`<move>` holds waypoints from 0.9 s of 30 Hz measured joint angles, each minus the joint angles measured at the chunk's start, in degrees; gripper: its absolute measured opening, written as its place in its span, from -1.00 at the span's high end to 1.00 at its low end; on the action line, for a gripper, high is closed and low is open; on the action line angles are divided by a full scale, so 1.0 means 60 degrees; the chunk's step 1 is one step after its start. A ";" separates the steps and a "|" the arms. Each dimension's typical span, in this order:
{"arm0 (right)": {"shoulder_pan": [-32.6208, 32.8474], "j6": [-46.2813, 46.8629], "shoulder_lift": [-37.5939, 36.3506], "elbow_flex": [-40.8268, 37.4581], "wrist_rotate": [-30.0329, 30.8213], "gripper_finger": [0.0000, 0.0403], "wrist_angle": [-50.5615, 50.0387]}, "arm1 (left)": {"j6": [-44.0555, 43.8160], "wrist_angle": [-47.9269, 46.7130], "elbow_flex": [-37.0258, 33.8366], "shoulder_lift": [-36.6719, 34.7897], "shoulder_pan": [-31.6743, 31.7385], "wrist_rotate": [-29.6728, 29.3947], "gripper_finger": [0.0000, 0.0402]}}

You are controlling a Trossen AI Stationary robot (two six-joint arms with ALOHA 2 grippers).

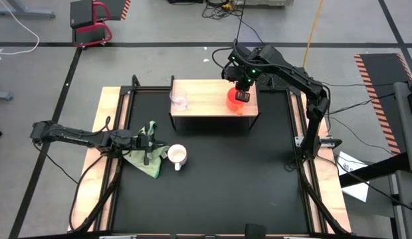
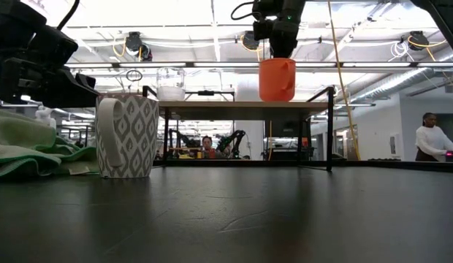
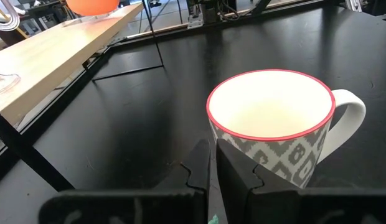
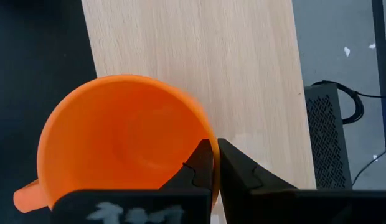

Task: Stack small to large cups/mugs on shelf
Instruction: Put the orange mug on the shelf

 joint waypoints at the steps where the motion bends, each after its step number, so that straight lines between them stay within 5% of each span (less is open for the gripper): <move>1: 0.0000 0.0002 0.0000 0.0000 0.0000 1.00 -0.0048 | 0.0000 0.0000 0.0000 0.0000 0.0001 0.0002 0.85; 27: 0.0007 0.0275 -0.0040 -0.0685 -0.0065 0.99 0.0586 | 0.0160 -0.0055 0.0000 0.0000 0.0001 -0.0002 0.85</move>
